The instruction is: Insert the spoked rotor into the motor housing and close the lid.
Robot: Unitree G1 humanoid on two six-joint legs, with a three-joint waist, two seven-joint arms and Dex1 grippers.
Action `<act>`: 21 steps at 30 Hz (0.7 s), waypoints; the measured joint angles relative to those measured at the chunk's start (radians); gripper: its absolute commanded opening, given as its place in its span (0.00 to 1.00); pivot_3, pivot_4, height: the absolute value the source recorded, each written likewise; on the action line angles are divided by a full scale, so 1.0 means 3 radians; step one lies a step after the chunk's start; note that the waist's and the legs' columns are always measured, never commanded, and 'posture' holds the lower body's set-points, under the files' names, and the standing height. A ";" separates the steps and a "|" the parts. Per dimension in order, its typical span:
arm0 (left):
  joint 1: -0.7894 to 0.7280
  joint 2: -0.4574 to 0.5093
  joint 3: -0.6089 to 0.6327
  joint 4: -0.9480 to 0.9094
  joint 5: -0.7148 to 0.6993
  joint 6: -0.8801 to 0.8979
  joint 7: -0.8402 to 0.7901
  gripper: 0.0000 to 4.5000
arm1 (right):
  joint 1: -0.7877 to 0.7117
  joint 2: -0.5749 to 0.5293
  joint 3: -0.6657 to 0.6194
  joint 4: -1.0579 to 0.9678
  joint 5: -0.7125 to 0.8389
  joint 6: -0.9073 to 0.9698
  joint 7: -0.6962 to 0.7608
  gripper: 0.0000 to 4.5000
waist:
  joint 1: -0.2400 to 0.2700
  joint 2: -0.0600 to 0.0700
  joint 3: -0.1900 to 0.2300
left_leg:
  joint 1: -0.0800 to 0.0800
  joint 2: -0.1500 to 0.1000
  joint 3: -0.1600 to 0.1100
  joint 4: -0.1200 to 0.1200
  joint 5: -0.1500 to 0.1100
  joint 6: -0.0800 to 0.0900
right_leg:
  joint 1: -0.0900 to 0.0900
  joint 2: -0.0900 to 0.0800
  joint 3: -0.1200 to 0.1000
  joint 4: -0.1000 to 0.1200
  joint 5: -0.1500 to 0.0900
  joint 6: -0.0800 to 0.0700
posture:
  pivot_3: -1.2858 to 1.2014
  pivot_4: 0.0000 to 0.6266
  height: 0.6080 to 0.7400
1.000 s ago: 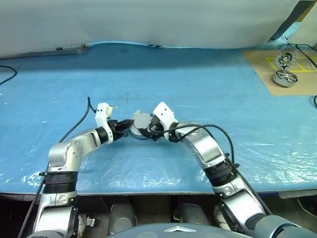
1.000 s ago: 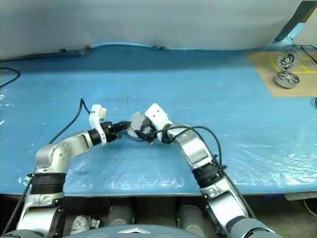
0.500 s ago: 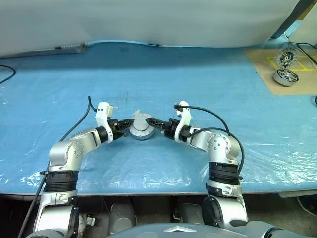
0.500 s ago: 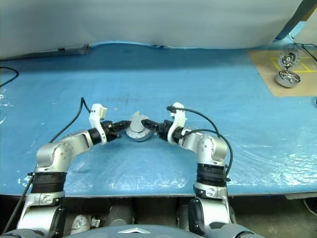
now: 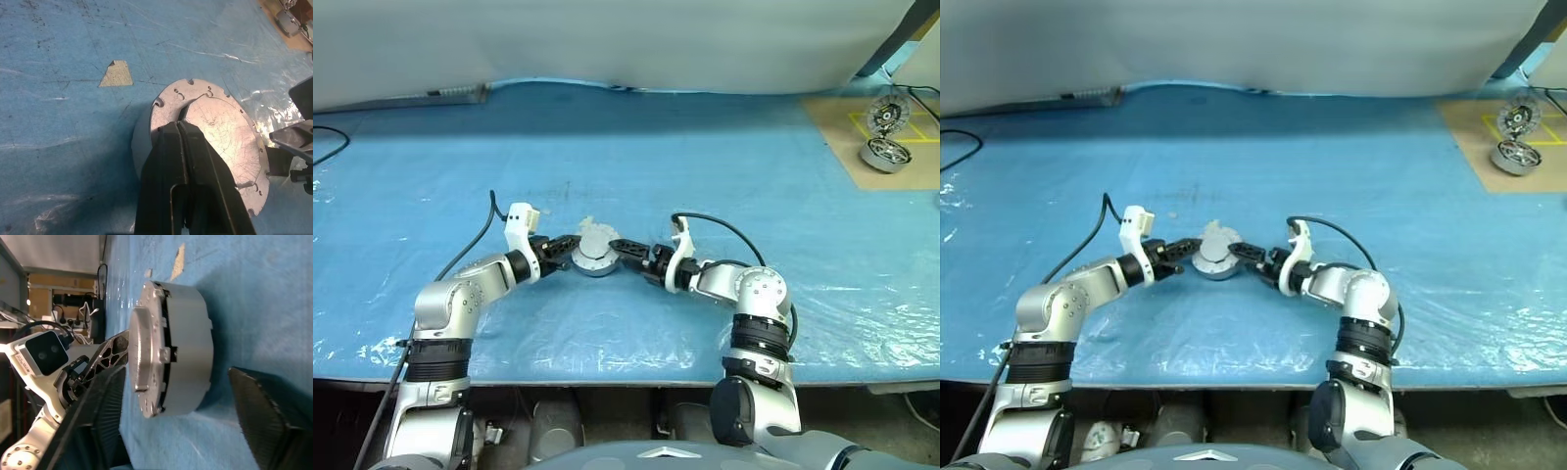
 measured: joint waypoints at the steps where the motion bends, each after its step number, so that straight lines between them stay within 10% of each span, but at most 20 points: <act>1: 0.0000 0.0000 0.0001 -0.0001 0.0002 -0.0001 0.0000 0.00 | 0.0000 0.0000 -0.0032 0.0026 0.0027 0.0067 -0.0043 0.54 | 0.0000 0.0000 0.0000 | -0.0001 0.0000 0.0000 -0.0001 0.0001 -0.0001 | 0.0000 0.0000 0.0000 0.0000 0.0000 0.0000 | 0.52 0.24 1.00; 5: 0.0001 -0.0003 0.0003 0.0001 0.0018 -0.0013 0.0001 0.00 | 0.0000 0.0000 -0.0047 0.0041 0.0177 0.0243 -0.0115 0.24 | 0.0001 0.0001 0.0000 | -0.0001 -0.0001 0.0000 -0.0003 0.0002 -0.0003 | 0.0000 0.0000 0.0000 0.0000 0.0000 0.0001 | 0.52 0.24 1.00; 15: 0.0015 0.0003 0.0019 0.0006 0.0091 -0.0030 0.0007 0.00 | 0.0001 -0.0002 0.0087 -0.0012 0.0276 -0.0045 -0.0245 0.23 | 0.0001 0.0002 0.0000 | 0.0000 -0.0001 0.0000 -0.0005 0.0005 -0.0008 | 0.0001 0.0000 0.0000 0.0003 -0.0011 0.0019 | 0.52 0.24 1.00; 21: 0.0011 -0.0022 0.0005 0.0002 0.0089 -0.0033 -0.0018 0.00 | 0.0004 -0.0005 0.0252 -0.0006 0.0220 -0.0217 -0.0386 0.74 | 0.0002 0.0002 0.0000 | -0.0001 -0.0001 0.0000 -0.0008 0.0006 -0.0009 | 0.0001 0.0000 0.0000 0.0002 -0.0010 0.0017 | 0.52 0.24 1.00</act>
